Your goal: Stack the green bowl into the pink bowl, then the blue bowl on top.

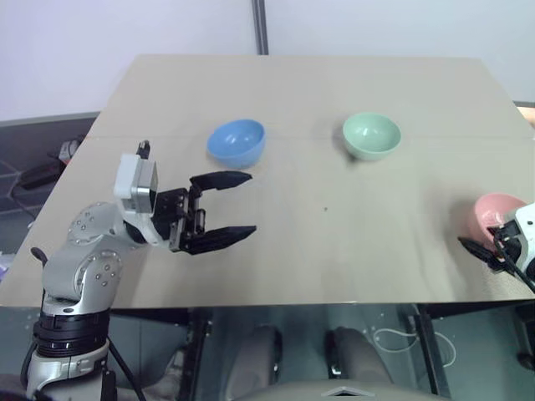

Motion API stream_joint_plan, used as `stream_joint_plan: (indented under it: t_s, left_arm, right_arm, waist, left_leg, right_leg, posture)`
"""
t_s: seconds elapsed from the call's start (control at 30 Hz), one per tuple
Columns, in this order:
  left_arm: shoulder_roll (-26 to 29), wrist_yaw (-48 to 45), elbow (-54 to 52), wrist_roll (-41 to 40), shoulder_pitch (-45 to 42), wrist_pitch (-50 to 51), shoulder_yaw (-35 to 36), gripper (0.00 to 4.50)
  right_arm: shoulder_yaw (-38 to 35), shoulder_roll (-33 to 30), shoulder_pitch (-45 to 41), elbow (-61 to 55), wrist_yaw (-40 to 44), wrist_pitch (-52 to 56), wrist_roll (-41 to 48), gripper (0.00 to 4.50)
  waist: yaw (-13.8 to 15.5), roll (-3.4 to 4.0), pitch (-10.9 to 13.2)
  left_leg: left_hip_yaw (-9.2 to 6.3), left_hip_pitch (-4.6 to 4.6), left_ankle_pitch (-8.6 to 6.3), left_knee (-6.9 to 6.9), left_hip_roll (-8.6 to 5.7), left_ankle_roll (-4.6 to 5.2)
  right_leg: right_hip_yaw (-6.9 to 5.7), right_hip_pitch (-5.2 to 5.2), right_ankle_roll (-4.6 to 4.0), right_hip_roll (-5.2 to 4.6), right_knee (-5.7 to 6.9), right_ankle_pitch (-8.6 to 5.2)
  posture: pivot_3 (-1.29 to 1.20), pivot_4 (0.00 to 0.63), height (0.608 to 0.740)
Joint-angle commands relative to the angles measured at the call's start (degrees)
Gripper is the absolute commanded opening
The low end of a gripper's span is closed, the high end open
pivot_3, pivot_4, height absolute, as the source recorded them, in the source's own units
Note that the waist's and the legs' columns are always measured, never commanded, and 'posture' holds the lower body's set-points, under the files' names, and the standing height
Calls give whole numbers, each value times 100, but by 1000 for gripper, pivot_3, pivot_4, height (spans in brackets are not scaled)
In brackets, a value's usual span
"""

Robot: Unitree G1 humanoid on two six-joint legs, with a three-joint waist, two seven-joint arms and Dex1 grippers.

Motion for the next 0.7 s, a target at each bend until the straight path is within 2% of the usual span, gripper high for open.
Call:
stream_joint_plan:
  t_s: [0.03,0.13,0.2,0.33,0.47,0.63,0.7]
  left_arm:
    - [5,15,-214,-122,-31,37,40,4500]
    - [-25,58,-198,-169,-16,58,68,4500]
    - [-84,143,-164,-172,-18,56,84,4500]
    - [-196,275,106,77,75,-113,132,4500]
    - [-303,756,516,566,185,-382,262,4500]
    - [-360,1740,828,1516,245,-687,236,4500]
    - [-383,1981,842,1751,228,-789,196,4500]
  right_arm:
    - [-113,-66,-109,-22,20,-25,-63,1452]
    - [-62,-42,-182,-47,26,-136,-120,57]
    - [27,-39,-252,-120,78,-360,-213,57]
    - [360,113,-500,-808,408,-310,189,57]
    - [1827,599,-1306,-1467,313,-394,-53,57]
    - [3588,1473,-2345,-908,310,-664,-759,57]
    - [3922,1665,-2551,-682,373,-718,-889,57]
  waist:
    - [0,0,0]
    - [-4,-7,-4]
    - [-6,-11,-6]
    - [-23,-4,-2]
    - [-71,-1,0]
    - [-14,-5,1]
    - [21,-8,2]
  left_leg:
    - [1,1,0,0,0,0]
    - [0,2,0,1,0,0]
    - [0,5,0,2,1,0]
    - [1,5,0,2,2,0]
    - [3,12,0,1,12,0]
    - [-6,4,0,2,7,0]
    - [-12,-5,0,2,-1,0]
  right_leg:
    - [0,0,0,0,0,0]
    - [-1,1,1,3,1,0]
    - [-1,3,1,4,0,0]
    - [0,1,1,4,3,0]
    - [0,0,1,7,7,1]
    - [-4,-9,0,2,8,1]
    - [-14,-11,0,-5,4,1]
  posture:
    - [0,150,740]
    - [0,150,740]
    - [0,150,740]
    - [0,150,740]
    - [0,150,740]
    - [0,150,740]
    - [0,150,740]
